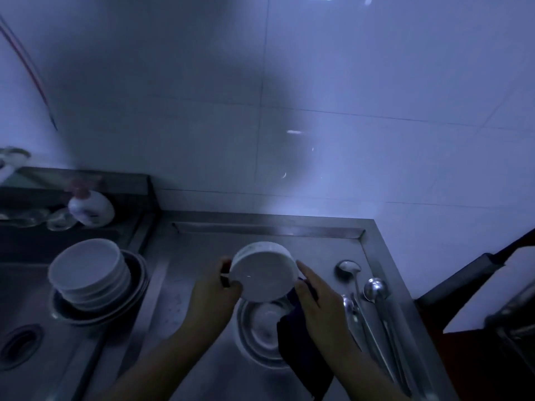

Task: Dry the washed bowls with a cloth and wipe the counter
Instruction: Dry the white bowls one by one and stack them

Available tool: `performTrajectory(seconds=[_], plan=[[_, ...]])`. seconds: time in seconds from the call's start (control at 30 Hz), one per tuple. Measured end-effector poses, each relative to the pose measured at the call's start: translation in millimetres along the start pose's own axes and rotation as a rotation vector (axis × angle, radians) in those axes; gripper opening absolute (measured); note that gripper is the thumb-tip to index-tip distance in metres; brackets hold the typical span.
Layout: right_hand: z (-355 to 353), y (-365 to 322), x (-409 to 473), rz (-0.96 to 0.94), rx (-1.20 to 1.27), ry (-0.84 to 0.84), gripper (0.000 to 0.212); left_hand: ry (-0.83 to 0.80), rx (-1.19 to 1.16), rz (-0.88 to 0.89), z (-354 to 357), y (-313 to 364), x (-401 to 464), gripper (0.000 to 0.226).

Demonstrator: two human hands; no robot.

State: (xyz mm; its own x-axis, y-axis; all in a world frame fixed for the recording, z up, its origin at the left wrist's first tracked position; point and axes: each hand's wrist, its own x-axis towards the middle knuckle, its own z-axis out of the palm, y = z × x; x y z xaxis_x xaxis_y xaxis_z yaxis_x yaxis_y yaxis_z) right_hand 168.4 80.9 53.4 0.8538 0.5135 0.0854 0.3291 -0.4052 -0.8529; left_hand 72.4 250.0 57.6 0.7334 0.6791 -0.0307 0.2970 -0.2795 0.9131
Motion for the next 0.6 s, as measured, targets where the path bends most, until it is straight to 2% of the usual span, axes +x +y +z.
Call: performTrajectory(seconds=[0.1,0.27,0.37,0.43,0.53,0.6], plan=[[16,-27,-24,-0.094,-0.025,0.064,0.026,-0.021,0.064,0.158,-45,9,-32,0.039],[34,-69,-59,-0.138,-0.020,0.151,0.016,-0.082,0.170,0.452,-111,27,-66,0.044],[43,-92,-78,-0.143,0.005,0.144,0.018,-0.099,0.152,0.512,-137,36,-79,0.038],[48,-107,-89,-0.172,0.015,0.137,0.018,-0.109,0.118,0.565,-147,42,-88,0.049],[49,-128,-101,-0.189,0.063,0.126,0.011,-0.042,0.096,0.633,-158,51,-99,0.052],[44,-139,-108,-0.167,0.119,0.203,0.019,-0.012,0.102,0.637,-163,54,-105,0.058]])
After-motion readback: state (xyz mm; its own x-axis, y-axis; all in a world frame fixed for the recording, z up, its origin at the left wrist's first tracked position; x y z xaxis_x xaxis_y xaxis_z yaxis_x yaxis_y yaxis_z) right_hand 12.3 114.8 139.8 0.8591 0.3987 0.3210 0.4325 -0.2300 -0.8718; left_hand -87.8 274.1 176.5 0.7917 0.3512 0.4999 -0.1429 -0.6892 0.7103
